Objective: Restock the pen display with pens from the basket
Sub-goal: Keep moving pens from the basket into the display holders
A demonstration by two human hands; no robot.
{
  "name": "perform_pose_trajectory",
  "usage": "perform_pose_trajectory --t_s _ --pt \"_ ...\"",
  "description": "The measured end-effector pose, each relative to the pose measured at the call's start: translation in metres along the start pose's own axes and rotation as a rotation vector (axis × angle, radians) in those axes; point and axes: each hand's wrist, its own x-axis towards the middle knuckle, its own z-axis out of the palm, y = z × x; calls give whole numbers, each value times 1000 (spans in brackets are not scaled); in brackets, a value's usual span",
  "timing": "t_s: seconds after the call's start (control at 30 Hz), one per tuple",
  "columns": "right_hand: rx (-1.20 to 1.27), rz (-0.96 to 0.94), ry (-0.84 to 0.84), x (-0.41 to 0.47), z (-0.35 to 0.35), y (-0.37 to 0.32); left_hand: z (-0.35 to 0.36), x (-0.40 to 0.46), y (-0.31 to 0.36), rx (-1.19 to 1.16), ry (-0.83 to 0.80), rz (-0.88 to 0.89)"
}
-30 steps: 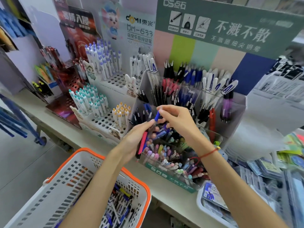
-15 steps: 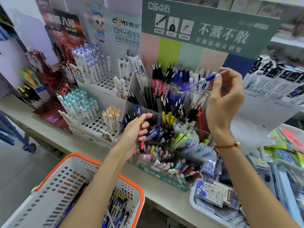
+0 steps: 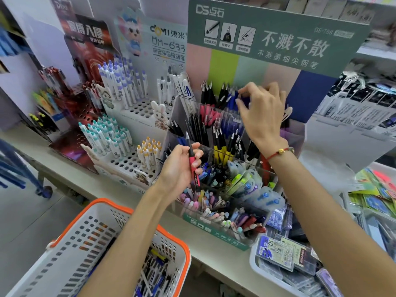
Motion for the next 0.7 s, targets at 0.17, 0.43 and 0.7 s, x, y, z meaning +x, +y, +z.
perform_pose_trajectory --t_s 0.17,0.43,0.7 --pt "-30 -33 -30 -1 -13 -16 -3 -3 -3 178 29 16" --pt "719 293 -576 -58 -24 -45 0 -1 -1 425 87 154" --pt "794 251 84 -21 -27 -40 1 29 19 964 254 460"
